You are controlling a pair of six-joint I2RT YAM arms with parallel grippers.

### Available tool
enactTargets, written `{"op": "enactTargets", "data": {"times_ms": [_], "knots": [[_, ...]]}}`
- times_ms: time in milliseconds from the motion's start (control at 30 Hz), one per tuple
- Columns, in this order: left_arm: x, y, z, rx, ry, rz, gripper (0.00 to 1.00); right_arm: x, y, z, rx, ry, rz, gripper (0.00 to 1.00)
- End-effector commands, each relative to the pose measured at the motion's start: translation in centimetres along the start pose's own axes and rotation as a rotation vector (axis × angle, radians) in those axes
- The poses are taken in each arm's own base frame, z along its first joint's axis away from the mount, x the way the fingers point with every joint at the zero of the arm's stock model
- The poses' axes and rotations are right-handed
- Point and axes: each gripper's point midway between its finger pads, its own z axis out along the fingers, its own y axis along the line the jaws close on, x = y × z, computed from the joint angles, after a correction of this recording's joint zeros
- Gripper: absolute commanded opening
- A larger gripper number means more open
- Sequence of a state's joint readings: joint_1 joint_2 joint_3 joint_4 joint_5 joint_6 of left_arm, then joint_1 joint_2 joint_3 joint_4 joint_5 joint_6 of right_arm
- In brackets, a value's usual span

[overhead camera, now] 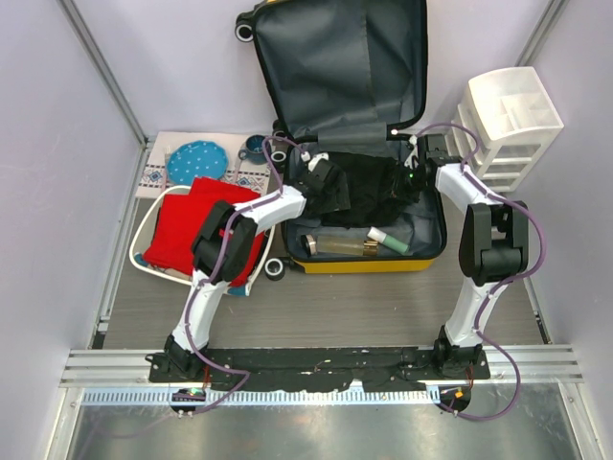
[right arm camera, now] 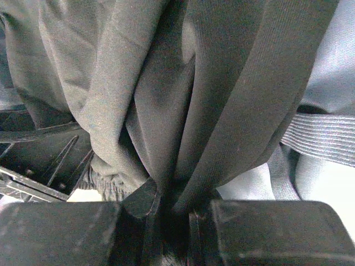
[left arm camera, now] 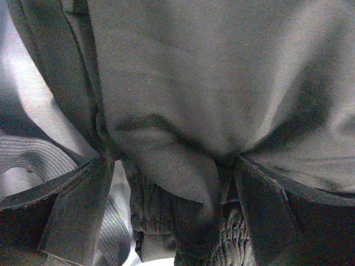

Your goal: Open, take out, and arrange the luggage

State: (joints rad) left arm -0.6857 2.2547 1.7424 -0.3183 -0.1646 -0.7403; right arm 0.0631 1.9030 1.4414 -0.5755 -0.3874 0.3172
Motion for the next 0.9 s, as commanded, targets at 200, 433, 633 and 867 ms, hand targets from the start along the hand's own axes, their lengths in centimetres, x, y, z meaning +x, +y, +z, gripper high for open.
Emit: {"op": "enactTargets", "data": {"times_ms": [200, 433, 633, 867], "knots": [[3.8, 2.1, 1.0, -0.084, 0.098, 0.017, 0.93, -1.1, 0.5, 0.0, -0.032, -0.033, -0.001, 0.01], [4.9, -1.5, 2.4, 0.062, 0.13, -0.076, 0.8, -0.5, 0.1, 0.7, -0.028, -0.016, 0.01, 0.01], [3.3, -2.6, 2.5, 0.091, 0.089, -0.031, 0.45, -0.6, 1.2, 0.5, -0.065, -0.016, 0.016, 0.01], [-4.6, -4.5, -3.2, 0.147, -0.132, 0.1, 0.0, -3.5, 4.3, -2.8, -0.144, -0.103, -0.028, 0.01]]}}
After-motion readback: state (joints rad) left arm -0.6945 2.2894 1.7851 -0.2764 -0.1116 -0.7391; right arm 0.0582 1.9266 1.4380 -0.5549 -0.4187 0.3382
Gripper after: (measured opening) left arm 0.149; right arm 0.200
